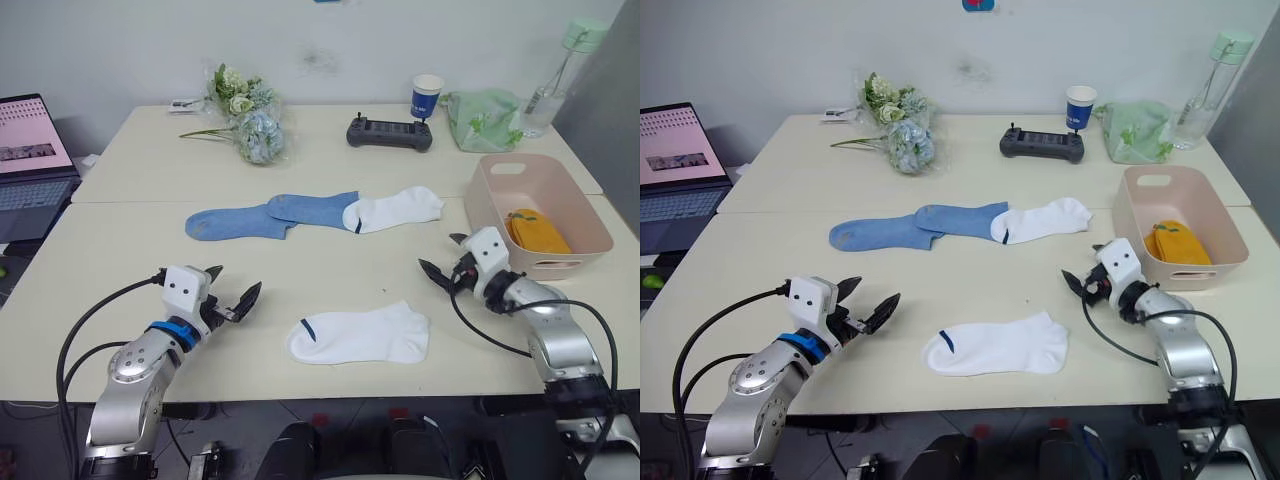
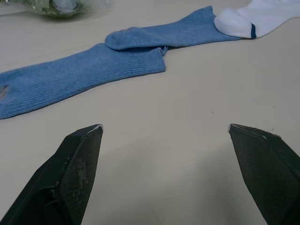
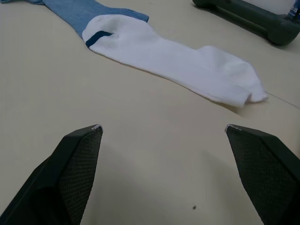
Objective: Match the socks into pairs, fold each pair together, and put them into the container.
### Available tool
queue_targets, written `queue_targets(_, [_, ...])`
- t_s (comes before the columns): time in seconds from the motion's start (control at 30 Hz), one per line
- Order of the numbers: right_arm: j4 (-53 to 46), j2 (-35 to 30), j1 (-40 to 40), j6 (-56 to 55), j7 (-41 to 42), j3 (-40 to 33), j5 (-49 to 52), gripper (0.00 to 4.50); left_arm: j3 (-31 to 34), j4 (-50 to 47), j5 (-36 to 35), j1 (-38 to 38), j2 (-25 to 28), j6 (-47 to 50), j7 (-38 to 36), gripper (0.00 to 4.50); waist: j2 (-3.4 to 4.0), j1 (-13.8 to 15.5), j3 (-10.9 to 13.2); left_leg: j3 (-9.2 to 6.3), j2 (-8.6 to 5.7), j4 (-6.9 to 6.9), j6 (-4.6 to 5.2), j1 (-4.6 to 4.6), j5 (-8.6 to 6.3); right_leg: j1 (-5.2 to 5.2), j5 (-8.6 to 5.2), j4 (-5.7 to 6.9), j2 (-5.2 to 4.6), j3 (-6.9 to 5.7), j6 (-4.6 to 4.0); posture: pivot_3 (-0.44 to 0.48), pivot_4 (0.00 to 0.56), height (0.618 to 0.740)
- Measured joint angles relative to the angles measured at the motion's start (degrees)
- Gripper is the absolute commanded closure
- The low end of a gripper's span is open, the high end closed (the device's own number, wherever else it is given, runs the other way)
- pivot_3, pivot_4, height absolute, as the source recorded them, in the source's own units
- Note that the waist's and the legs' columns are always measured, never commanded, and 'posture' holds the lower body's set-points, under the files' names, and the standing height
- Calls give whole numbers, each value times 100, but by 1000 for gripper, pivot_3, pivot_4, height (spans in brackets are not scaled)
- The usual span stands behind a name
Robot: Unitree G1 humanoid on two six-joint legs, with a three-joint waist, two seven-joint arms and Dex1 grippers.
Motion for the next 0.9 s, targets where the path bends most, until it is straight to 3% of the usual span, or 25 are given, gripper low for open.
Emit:
queue_targets(0.23, [1179,818,-1677,161,127,751,-387,0,-220,-914,-668,-743,540,904,-570,24,0,-22,0,-2,-1,0,-2,-3,1,-4,0,-4,2,-1,-1,0,150,740])
queue_targets(0.43, [3268,1714,-2942,60,-159,914,-682,0,-270,-1203,-963,-1378,543,1477,-397,24,0,-58,1,-2,-1,1,-4,-9,2,-14,1,1,2,-1,-1,0,150,740])
queue_targets(0.53, [4076,1974,-3286,-34,-297,905,-725,567,-293,-1296,-989,-1448,427,1595,-210,0,1,-82,0,-3,-1,0,-5,-10,3,-16,1,1,2,-1,-2,0,150,740])
queue_targets(0.9, [4970,2023,-3486,-448,-329,633,-766,4428,-283,-1609,-1014,-1080,386,1697,-26,0,2,-138,1,-3,1,1,-7,-15,4,-26,2,5,6,4,-3,0,150,740])
